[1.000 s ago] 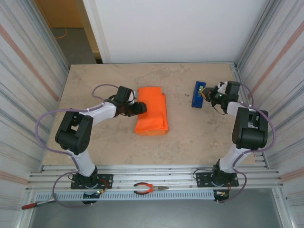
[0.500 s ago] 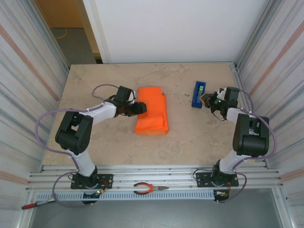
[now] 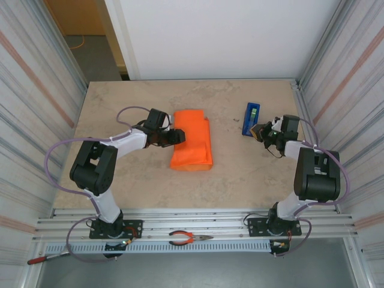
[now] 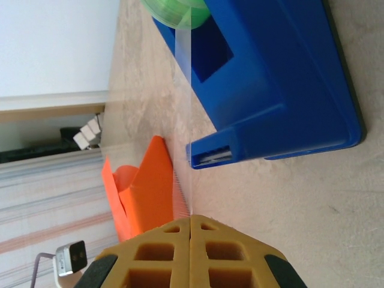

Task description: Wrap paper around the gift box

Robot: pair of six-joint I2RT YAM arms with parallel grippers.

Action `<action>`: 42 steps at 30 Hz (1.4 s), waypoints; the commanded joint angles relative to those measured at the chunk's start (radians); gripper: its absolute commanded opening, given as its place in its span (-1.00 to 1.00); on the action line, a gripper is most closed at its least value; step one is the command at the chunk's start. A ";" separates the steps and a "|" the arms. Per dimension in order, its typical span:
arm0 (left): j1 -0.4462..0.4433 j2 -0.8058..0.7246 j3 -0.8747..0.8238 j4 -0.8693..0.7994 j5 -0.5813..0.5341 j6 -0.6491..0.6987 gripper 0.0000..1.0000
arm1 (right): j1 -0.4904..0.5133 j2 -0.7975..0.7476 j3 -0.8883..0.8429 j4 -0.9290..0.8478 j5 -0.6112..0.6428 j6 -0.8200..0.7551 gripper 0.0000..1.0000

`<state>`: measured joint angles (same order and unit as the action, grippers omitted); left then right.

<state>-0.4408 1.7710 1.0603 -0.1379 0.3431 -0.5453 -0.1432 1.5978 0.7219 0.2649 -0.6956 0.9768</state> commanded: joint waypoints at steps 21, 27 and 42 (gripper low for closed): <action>-0.027 0.066 -0.039 -0.133 -0.080 0.032 0.14 | 0.023 0.201 0.025 0.057 0.048 -0.011 -1.00; -0.027 0.065 -0.039 -0.131 -0.080 0.030 0.14 | 0.039 0.231 0.019 0.107 0.046 0.033 -1.00; -0.031 0.067 -0.040 -0.129 -0.079 0.027 0.14 | 0.094 0.157 0.073 0.055 0.030 0.036 -1.00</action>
<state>-0.4427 1.7710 1.0603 -0.1379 0.3416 -0.5457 -0.0715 1.7691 0.7643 0.3576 -0.6582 0.9955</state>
